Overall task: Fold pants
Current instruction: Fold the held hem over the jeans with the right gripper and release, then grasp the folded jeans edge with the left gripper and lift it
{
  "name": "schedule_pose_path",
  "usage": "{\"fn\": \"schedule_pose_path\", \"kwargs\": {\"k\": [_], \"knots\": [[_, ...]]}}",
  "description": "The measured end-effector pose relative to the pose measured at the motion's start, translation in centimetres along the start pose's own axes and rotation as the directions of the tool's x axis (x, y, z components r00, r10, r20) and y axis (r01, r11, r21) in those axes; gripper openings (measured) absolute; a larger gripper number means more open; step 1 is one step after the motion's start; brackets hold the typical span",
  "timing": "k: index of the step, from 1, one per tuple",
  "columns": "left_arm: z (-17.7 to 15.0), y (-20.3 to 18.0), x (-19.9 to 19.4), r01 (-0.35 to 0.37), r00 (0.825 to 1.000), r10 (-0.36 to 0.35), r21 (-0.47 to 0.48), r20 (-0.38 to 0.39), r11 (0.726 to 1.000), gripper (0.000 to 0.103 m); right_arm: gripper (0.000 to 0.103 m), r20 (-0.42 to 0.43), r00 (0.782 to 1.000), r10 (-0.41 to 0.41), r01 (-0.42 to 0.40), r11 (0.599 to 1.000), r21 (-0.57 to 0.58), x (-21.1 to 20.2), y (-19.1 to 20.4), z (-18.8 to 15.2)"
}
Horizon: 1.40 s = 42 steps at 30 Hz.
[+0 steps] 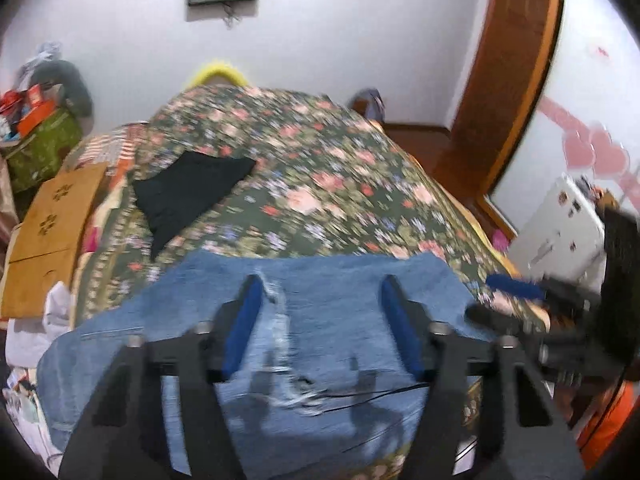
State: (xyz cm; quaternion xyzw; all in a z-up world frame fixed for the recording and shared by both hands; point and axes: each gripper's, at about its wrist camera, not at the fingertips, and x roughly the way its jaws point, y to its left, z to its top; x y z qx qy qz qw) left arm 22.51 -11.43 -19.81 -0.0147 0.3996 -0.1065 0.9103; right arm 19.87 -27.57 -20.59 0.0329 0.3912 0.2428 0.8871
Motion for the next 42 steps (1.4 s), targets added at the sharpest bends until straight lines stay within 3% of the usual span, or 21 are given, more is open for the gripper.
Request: {"fn": "schedule_pose_path", "kwargs": {"k": [3,6,8,9,12,20,23,29,34,42], "knots": [[-0.8,-1.8,3.7,0.051,0.992,-0.048,0.026,-0.114,0.998,0.027,0.054,-0.030,0.998,-0.051,0.053,0.998,0.047,1.2,-2.7,-0.2],[-2.8,-2.8,7.4,0.030,0.970,-0.018,0.045,-0.243,0.999,0.024,0.053,-0.116,0.991,-0.066,0.076,0.994,0.081,3.5,-4.6,-1.8],[-4.3,-2.8,8.6,0.019,0.958,-0.003,0.052,-0.288,0.998,0.024,0.052,-0.193,0.980,-0.039,0.062,0.991,0.115,4.9,-5.4,-3.3],[-5.0,-2.8,8.6,0.013,0.960,0.003,0.056,-0.280,0.998,0.024,0.052,-0.221,0.975,-0.025,0.054,0.990,0.129,5.5,-5.7,-4.4],[-6.3,-2.8,7.2,-0.005,0.970,0.024,0.077,-0.241,0.997,0.025,0.052,-0.188,0.981,-0.035,0.060,0.990,0.128,4.6,-5.7,-6.1],[-7.4,-1.5,4.5,-0.027,0.976,0.038,0.052,-0.216,0.998,0.028,0.052,-0.186,0.982,-0.032,0.058,0.989,0.137,2.5,-5.8,-6.7],[-7.2,-0.7,3.4,-0.057,0.977,0.063,0.035,-0.205,0.998,0.043,0.053,-0.196,0.979,-0.064,0.086,0.991,0.106,1.8,-5.3,-6.6],[-6.5,3.2,1.3,-0.115,0.979,0.103,-0.060,-0.177,0.992,0.046,0.053,-0.153,0.987,-0.051,0.065,0.994,0.086,0.9,-3.8,-4.6],[-5.5,6.7,-2.0,-0.189,0.979,0.179,-0.109,-0.096,0.976,0.047,0.053,-0.082,0.995,-0.050,0.052,0.998,0.021,0.2,-1.0,-1.8],[-6.7,12.6,-7.2,-0.297,0.954,0.300,-0.197,-0.012,0.934,0.062,0.053,0.001,1.000,-0.021,0.021,0.998,-0.061,0.3,3.8,1.4]]}}
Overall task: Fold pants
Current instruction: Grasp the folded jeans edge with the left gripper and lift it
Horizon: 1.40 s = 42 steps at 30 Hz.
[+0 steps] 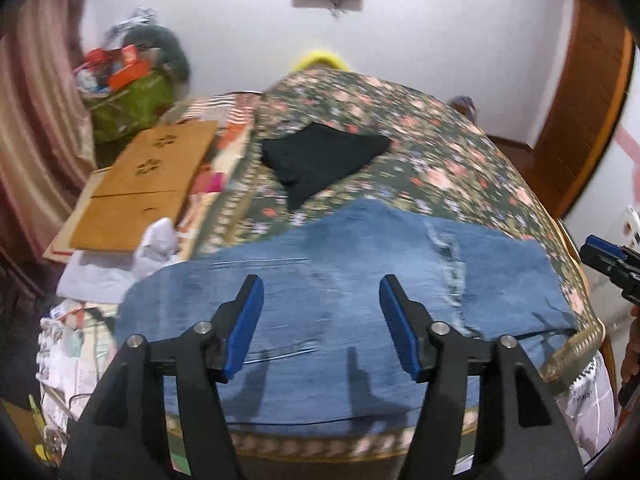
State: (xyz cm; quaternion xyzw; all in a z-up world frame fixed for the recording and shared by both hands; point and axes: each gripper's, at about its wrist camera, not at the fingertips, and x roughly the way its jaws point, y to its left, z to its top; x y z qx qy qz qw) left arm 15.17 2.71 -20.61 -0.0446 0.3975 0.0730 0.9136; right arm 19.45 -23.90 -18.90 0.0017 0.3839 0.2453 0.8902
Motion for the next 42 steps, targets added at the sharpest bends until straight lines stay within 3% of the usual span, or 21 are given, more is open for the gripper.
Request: {"fn": "schedule_pose_path", "kwargs": {"k": [8,15,20,23,25,27,33,38,40,42], "knots": [[-3.4,7.3,-0.4,-0.061,0.998,0.058,-0.094,-0.036,0.994,0.076,0.053,-0.013,1.000,0.024,-0.026,0.995,-0.094,2.6,5.7,1.2],[-7.4,13.3,1.6,-0.041,0.989,0.005,-0.247,-0.147,0.968,0.076,0.053,-0.075,0.997,-0.012,-0.002,0.982,-0.187,6.3,9.5,0.5],[-10.1,15.7,2.9,-0.007,0.979,-0.060,-0.332,-0.193,0.943,0.076,0.053,-0.142,0.989,-0.035,0.010,0.984,-0.177,8.6,9.8,-0.4],[-11.8,17.3,4.3,0.085,0.957,-0.199,-0.455,-0.209,0.887,0.076,0.053,-0.198,0.979,-0.050,0.016,0.985,-0.170,10.1,9.8,-1.2],[-12.8,18.1,5.2,0.143,0.939,-0.286,-0.536,-0.193,0.832,0.077,0.053,-0.235,0.970,-0.053,0.012,0.985,-0.172,11.0,9.9,-1.9],[-13.1,18.4,5.6,0.165,0.932,-0.316,-0.573,-0.174,0.802,0.078,0.053,-0.237,0.970,-0.052,0.010,0.985,-0.174,11.2,9.9,-2.3],[-12.5,17.8,6.5,0.171,0.936,-0.312,-0.566,-0.162,0.806,0.085,0.054,-0.254,0.967,-0.025,-0.012,0.990,-0.143,11.4,9.6,-2.3],[-12.1,18.2,7.6,0.164,0.940,-0.308,-0.590,-0.151,0.790,0.086,0.055,-0.255,0.967,-0.020,-0.016,0.990,-0.137,11.6,9.5,-2.4],[-12.1,18.5,7.7,0.146,0.949,-0.283,-0.608,-0.136,0.780,0.077,0.055,-0.256,0.966,-0.019,-0.017,0.990,-0.139,11.6,9.5,-2.4],[-11.8,18.5,7.7,0.099,0.963,-0.227,-0.596,-0.144,0.797,0.064,0.055,-0.256,0.966,-0.019,-0.017,0.990,-0.139,11.7,9.6,-2.4]]}}
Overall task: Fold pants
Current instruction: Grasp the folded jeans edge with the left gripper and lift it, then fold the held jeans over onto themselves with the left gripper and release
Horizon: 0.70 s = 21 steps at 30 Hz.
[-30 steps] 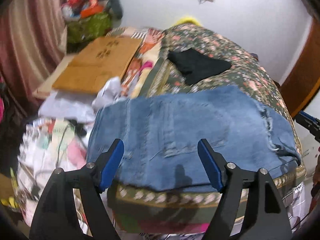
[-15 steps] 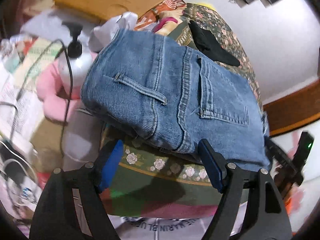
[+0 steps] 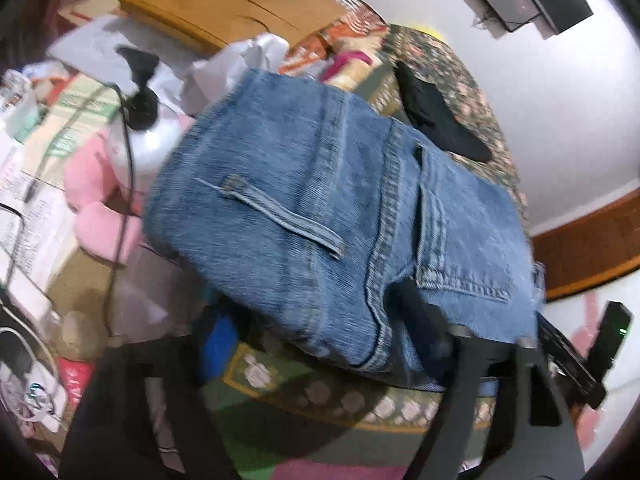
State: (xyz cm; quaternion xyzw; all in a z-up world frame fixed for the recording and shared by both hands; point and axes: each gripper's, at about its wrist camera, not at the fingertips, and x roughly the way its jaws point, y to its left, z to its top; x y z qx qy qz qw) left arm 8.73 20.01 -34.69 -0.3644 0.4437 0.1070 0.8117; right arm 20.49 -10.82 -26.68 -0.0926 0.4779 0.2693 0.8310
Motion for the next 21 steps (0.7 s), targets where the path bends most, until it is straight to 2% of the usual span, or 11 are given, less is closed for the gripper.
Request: {"fn": "schedule_pose_path", "kwargs": {"k": [3,5,6,7,10,16,21], "knots": [[0.4,-0.9,-0.3,-0.037,0.998,0.035,0.032,0.048,0.999,0.055,0.056,0.001,1.000,-0.002,0.002,1.000,0.006,0.0,0.0,0.0],[0.5,-2.3,-0.8,-0.087,0.992,0.078,0.090,0.101,0.992,0.048,0.056,0.004,1.000,-0.002,0.002,1.000,0.008,0.1,0.0,0.2],[0.5,-3.3,-1.2,-0.111,0.986,0.093,0.130,0.136,0.985,0.041,0.056,0.004,1.000,-0.001,0.000,1.000,0.011,0.0,0.0,0.2],[0.4,-4.1,-1.7,-0.125,0.982,0.099,0.162,0.158,0.979,0.034,0.056,0.004,1.000,0.001,-0.001,1.000,0.013,0.0,-0.1,0.2],[1.0,-6.0,-2.9,-0.140,0.976,0.096,0.224,0.195,0.965,0.024,0.056,0.009,1.000,0.010,-0.010,1.000,0.028,-0.2,-0.3,0.4],[2.8,-8.3,-4.5,-0.153,0.972,0.096,0.269,0.215,0.951,0.021,0.056,0.067,0.997,0.048,-0.054,0.995,0.089,-2.2,-1.5,0.5],[2.8,-12.4,-6.9,-0.197,0.950,0.089,0.354,0.301,0.914,0.019,0.056,0.126,0.992,0.013,-0.027,0.993,0.116,-4.9,-3.7,0.1]]}}
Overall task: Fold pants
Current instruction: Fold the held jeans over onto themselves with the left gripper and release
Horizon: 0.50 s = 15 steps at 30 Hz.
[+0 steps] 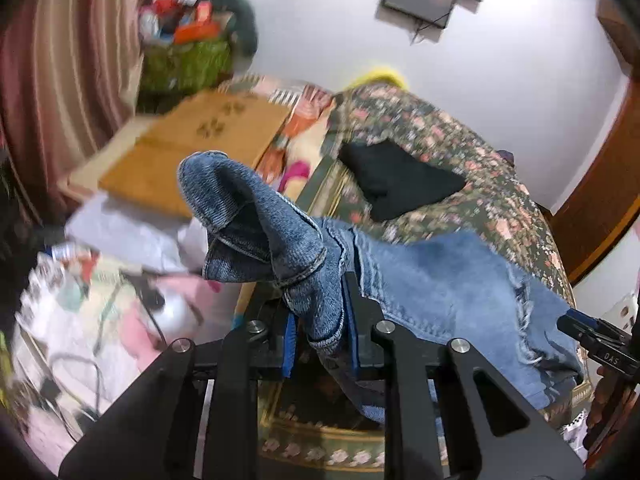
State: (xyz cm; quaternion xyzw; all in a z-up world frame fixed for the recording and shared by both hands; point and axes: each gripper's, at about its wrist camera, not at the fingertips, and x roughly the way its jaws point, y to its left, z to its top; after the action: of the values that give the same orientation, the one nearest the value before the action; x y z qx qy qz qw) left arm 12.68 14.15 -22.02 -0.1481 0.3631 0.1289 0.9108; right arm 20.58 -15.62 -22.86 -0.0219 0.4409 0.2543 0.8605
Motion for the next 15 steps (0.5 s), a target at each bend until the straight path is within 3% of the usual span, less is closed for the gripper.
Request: {"fn": "schedule_pose_path", "kwargs": {"k": [7,15], "knots": [[3.6,-7.6,-3.5,-0.013,0.994,-0.006,0.169,0.113,0.985,0.017,0.056,0.022,0.996,-0.082,0.081,0.995,0.066,-3.1,-5.6,-2.0],[4.6,-17.7,-5.5,-0.015,0.982,-0.053,0.349,0.184,0.937,0.016,0.056,-0.004,0.985,-0.174,0.174,0.978,0.113,-4.9,-11.5,-5.8]]}}
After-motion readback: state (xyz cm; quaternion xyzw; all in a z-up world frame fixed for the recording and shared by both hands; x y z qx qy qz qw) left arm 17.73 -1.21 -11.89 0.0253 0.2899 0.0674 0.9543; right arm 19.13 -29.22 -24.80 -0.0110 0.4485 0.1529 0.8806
